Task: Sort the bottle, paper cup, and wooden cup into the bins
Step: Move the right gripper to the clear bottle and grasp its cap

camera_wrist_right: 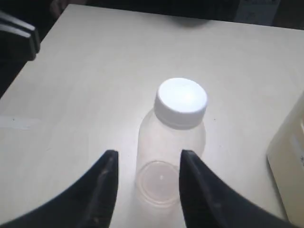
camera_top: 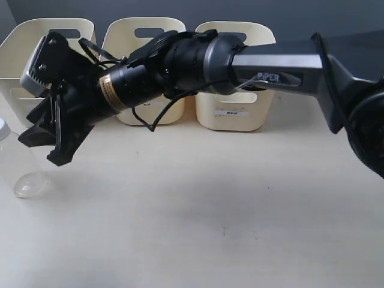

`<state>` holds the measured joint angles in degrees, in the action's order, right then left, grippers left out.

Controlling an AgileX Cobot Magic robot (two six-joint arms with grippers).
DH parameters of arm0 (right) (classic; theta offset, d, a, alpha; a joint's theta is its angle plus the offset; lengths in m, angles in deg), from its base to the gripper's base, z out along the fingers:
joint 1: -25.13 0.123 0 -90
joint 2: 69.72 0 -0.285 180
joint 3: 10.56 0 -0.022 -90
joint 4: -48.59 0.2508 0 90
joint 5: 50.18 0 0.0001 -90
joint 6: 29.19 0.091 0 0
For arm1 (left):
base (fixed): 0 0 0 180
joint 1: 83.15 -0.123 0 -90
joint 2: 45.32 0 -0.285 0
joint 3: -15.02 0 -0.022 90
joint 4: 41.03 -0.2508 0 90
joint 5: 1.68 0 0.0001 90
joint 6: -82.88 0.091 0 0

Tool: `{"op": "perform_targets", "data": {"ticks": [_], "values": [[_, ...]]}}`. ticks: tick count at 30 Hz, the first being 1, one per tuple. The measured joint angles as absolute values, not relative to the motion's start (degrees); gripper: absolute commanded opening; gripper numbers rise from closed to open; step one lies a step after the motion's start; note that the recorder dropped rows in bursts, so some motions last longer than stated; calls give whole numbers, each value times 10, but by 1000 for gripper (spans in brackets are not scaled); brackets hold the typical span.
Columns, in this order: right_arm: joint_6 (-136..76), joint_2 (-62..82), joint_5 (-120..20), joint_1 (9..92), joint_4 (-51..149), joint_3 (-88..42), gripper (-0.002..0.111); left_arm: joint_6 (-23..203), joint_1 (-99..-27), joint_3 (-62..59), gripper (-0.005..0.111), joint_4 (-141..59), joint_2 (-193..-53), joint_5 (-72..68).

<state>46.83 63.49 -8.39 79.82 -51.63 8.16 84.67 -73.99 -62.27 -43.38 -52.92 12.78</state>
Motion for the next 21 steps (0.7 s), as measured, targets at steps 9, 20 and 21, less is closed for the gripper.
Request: {"op": "perform_targets", "data": {"ticks": [9, 20, 21], "values": [[383, 643, -125, 809, -358, 81, 83, 847, -740, -623, 0, -434, -529, 128], [260, 702, -104, 812, -150, 81, 83, 847, -740, -623, 0, -434, -529, 128], [250, 705, -94, 812, -137, 81, 83, 847, -740, -623, 0, -434, -529, 128]]}}
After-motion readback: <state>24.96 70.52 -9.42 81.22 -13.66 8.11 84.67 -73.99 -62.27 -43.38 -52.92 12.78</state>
